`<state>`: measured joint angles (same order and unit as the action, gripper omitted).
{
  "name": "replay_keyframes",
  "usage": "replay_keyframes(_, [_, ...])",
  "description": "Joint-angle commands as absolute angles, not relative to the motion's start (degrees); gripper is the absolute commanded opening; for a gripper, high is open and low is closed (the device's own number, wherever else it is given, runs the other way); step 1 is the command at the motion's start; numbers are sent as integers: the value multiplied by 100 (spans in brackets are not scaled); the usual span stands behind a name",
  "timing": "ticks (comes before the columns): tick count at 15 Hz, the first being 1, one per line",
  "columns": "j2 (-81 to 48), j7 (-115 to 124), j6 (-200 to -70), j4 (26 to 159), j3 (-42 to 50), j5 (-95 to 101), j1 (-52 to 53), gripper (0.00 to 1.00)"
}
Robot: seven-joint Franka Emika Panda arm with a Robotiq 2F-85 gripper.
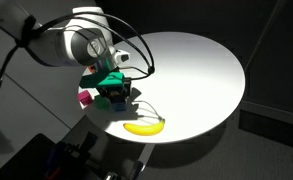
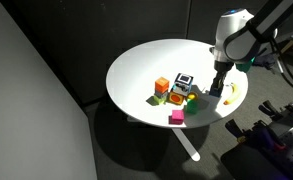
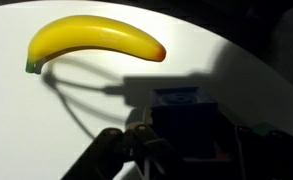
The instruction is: Pick up the blue block and put it on the orange block
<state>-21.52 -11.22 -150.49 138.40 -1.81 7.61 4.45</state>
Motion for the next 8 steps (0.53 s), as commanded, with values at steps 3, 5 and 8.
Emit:
replay_keyframes(3, [-1923,-610,-14501,13426,-231,466,384,32])
replay_keyframes(5, [-1891,-335,-14605,13359,-193,487,425,32])
replay_keyframes(8, [-1860,-9,-14622,13277,-159,538,469,32])
